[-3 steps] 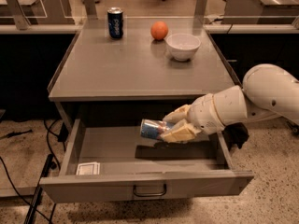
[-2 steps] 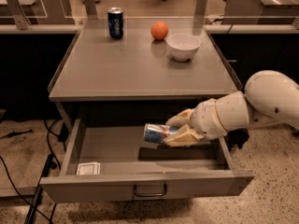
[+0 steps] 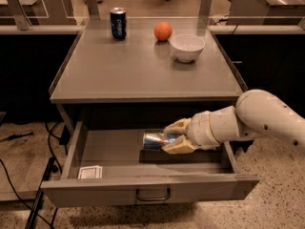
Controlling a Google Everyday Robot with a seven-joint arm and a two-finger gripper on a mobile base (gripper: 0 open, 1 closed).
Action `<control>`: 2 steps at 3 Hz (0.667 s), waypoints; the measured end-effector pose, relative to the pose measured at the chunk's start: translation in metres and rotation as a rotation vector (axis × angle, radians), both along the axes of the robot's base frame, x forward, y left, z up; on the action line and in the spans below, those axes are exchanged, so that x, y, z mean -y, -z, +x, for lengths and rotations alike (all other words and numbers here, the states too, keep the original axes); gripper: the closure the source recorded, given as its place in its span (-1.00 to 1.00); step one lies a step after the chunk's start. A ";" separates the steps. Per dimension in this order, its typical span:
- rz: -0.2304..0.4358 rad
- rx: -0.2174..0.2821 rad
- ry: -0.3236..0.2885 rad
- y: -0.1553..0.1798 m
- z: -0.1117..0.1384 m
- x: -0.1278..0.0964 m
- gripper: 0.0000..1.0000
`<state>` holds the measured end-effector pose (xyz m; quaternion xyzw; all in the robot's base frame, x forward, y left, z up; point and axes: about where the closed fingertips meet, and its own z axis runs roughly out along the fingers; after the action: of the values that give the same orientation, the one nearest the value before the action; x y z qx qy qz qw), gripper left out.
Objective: Place redbull can into top drawer
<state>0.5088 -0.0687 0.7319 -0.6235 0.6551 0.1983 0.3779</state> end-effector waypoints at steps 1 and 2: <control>0.008 0.014 -0.037 0.022 0.017 -0.014 1.00; 0.018 -0.001 -0.063 0.045 0.032 -0.026 1.00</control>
Offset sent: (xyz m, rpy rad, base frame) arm 0.0517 0.0359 -0.0720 0.0296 0.0170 0.0872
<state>0.5412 -0.0429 0.6864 -0.6403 0.6334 0.2165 0.3767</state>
